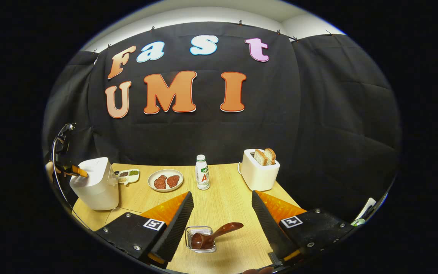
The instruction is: Close the left gripper, press the button to open the rice cooker; take a wooden spoon from the chopstick holder with the right hand, scoop a spoonful of rice and pour it into the rice cooker, then put the wooden spoon back into the chopstick holder.
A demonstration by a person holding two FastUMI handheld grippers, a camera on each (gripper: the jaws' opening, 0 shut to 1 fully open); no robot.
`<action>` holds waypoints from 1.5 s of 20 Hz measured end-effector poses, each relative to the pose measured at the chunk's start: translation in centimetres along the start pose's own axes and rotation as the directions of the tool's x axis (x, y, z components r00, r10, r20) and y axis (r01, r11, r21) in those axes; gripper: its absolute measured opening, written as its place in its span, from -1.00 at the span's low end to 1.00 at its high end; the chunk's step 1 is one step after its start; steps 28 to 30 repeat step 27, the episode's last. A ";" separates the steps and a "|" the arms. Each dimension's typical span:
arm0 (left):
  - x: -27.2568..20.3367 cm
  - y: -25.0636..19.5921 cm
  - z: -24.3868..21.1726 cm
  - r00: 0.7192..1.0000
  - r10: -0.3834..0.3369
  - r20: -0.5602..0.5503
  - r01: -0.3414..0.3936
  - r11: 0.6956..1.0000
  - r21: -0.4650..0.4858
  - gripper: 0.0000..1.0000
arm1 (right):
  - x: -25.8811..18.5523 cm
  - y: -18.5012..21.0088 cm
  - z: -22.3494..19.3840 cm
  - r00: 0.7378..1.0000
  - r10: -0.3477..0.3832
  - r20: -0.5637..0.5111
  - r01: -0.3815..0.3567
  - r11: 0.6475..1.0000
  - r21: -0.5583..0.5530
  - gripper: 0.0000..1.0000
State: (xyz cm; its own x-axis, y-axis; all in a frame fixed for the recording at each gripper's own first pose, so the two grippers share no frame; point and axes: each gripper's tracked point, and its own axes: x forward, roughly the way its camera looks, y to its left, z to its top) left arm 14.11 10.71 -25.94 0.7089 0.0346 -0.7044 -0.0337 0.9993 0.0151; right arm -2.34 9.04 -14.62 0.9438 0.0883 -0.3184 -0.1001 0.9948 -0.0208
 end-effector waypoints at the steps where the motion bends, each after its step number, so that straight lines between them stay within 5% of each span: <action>1: 0.2 -0.1 0.0 1.000 0.006 -0.006 -0.006 1.000 -0.004 1.00 | 0.0 0.1 -0.3 1.000 0.001 -0.003 -0.001 1.000 0.009 0.91; 8: -1.6 -0.7 0.0 0.999 0.003 0.039 -0.005 0.999 0.047 1.00 | -1.4 -0.1 0.3 1.000 -0.001 0.013 0.001 1.000 0.017 0.90; 14: -8.1 0.2 4.2 0.979 -0.006 0.206 -0.022 0.991 0.133 1.00 | -3.1 0.4 4.4 0.997 0.008 0.081 -0.008 1.000 -0.006 0.90; 19: -17.4 0.7 10.3 0.917 -0.049 0.395 0.004 0.993 0.114 1.00 | -4.8 0.9 10.0 0.982 0.009 0.187 0.002 0.998 -0.063 0.90; 27: -31.0 2.9 14.8 0.767 -0.066 0.638 0.045 0.998 0.050 1.00 | -8.7 3.9 16.0 0.950 0.060 0.307 -0.044 0.997 -0.059 0.91; 30: -31.0 2.9 14.8 0.767 -0.066 0.638 0.045 0.998 0.050 1.00 | -8.7 3.9 16.0 0.950 0.060 0.307 -0.044 0.997 -0.059 0.91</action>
